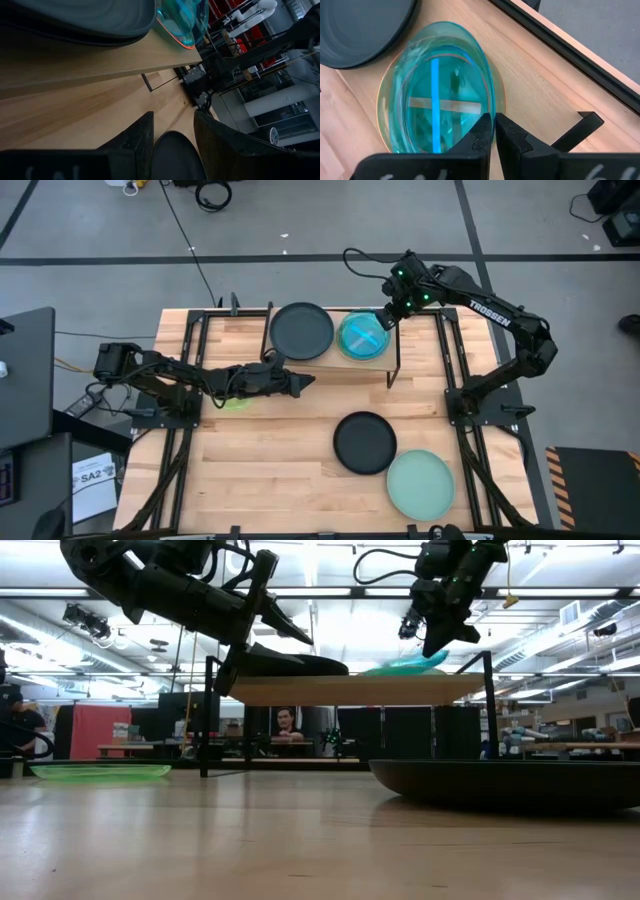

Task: Place and stack plates onto a shelf
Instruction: Stack the blue plate on top of the orange plate on the shelf, then stack the black plate on top of the black plate on the shelf

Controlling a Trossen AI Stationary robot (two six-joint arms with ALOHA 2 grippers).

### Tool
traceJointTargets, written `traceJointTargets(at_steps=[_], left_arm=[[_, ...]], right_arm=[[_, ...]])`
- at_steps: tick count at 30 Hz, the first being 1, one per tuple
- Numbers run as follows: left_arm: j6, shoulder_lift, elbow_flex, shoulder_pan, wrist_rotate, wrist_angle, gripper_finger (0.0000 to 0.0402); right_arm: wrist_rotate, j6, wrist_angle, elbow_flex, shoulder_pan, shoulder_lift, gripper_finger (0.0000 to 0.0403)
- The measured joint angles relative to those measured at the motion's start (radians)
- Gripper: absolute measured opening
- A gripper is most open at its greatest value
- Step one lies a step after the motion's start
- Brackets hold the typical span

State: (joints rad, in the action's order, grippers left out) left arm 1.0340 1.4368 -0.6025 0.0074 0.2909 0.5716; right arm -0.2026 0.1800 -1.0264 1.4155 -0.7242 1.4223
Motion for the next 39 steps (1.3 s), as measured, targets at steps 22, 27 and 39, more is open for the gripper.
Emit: traceJointTargets(at_steps=[22, 27, 39], left_arm=[[0.0, 0.0, 0.0, 0.0, 0.0, 0.0, 0.0146], [0.0, 0.0, 0.0, -0.013, 0.001, 0.0, 0.0146], [0.03, 0.076, 0.0, -0.135, 0.031, 0.007, 0.0146]], right_arm=[[-0.001, 0.0, -0.001, 0.0, 0.0, 0.0, 0.0037], [-0.001, 0.001, -0.001, 0.0, 0.001, 0.0, 0.0037], [-0.001, 0.004, -0.002, 0.0, 0.002, 0.0, 0.0037]])
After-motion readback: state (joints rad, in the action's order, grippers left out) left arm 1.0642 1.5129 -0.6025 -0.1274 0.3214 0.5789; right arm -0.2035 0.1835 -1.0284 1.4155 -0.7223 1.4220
